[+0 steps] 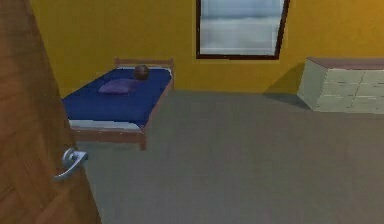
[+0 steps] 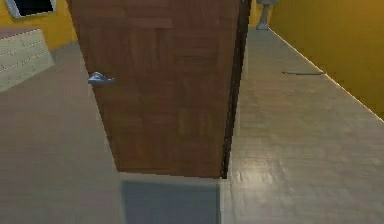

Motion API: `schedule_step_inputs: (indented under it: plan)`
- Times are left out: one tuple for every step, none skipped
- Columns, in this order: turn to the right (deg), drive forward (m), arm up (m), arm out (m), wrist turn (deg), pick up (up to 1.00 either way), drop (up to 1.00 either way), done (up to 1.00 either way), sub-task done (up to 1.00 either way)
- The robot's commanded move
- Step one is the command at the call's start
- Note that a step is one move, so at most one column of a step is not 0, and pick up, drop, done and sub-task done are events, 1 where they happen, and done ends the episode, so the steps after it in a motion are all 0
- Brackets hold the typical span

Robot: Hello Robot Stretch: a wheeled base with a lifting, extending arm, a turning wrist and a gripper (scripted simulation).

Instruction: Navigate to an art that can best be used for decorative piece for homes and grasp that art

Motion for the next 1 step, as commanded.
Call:
schedule_step_inputs:
  plan:
    - [27.0,0.0,0.0,0.0,0.0,0.0,0.0,0.0,0.0]
